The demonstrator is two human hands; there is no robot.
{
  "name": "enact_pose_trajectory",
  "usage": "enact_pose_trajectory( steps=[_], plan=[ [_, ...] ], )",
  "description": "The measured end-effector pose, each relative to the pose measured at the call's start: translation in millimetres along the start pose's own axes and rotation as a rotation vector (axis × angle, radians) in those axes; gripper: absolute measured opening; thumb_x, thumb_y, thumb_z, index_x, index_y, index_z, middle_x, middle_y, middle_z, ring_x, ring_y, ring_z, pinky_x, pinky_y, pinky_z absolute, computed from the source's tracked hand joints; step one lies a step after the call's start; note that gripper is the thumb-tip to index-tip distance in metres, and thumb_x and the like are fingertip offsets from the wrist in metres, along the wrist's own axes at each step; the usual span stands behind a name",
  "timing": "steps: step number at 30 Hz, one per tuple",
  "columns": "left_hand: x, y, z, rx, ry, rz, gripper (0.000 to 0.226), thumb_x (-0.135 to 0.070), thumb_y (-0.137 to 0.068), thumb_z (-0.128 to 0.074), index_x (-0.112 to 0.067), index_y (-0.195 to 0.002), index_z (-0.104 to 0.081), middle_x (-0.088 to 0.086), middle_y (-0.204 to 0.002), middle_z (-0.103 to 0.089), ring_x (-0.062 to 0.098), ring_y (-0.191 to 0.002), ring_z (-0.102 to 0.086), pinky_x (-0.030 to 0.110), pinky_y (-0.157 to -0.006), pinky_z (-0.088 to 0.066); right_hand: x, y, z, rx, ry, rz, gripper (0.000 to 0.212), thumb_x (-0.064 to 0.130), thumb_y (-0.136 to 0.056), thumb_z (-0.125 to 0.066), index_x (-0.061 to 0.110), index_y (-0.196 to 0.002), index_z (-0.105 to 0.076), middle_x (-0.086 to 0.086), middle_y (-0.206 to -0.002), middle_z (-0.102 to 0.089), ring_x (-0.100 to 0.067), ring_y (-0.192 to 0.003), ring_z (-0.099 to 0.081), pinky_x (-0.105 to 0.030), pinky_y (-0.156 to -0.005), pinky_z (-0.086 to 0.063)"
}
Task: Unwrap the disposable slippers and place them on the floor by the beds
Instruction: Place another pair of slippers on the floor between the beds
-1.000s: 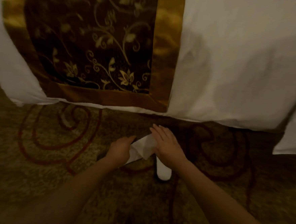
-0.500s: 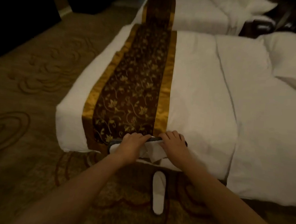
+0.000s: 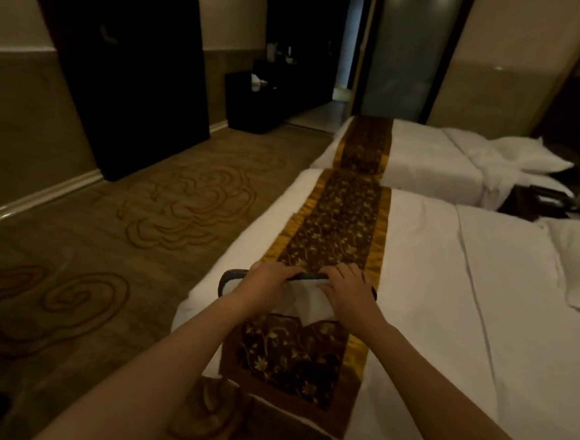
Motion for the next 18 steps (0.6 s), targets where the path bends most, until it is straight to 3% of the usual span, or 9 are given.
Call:
enact_pose_trajectory(
  steps=[6, 12, 18],
  plan=[
    [92.3, -9.4, 62.2, -0.017, 0.013, 0.017, 0.048, -0.012, -0.092, -0.041, -0.025, -0.138, -0.043, 0.007, -0.13, -0.058, 0.026, -0.12, -0.051, 0.041, -0.102, -0.04, 74.1, -83.1, 13.8, -0.032, -0.024, 0.048, 0.031, 0.032, -0.097, -0.035, 0.021, -0.125, -0.046, -0.001, -0.123, -0.049, -0.021, -0.116, -0.04, -0.036, -0.099, -0.027],
    [196.0, -37.9, 123.8, -0.062, 0.047, -0.028, 0.047, -0.01, -0.089, -0.043, -0.025, -0.132, -0.05, 0.005, -0.128, -0.061, 0.025, -0.118, -0.054, 0.036, -0.099, -0.04, 140.3, -184.8, 8.6, -0.12, -0.037, 0.036, 0.029, 0.032, -0.097, -0.036, 0.023, -0.121, -0.049, 0.0, -0.119, -0.052, -0.02, -0.113, -0.042, -0.032, -0.093, -0.026],
    [302.9, -63.4, 152.2, -0.034, 0.056, 0.012, 0.045, -0.01, -0.09, -0.044, -0.022, -0.133, -0.05, 0.007, -0.132, -0.059, 0.026, -0.12, -0.053, 0.034, -0.099, -0.04, 203.3, -279.8, -20.5, -0.107, -0.063, 0.077, 0.029, 0.032, -0.096, -0.037, 0.022, -0.12, -0.05, -0.001, -0.118, -0.053, -0.02, -0.111, -0.043, -0.033, -0.091, -0.027]
  ],
)
Point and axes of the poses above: each hand's wrist, its own y-axis away from the middle knuckle, its own z-axis out of the back of the hand, x = y × z, the point moved 8 cm from there along -y, towards the middle knuckle
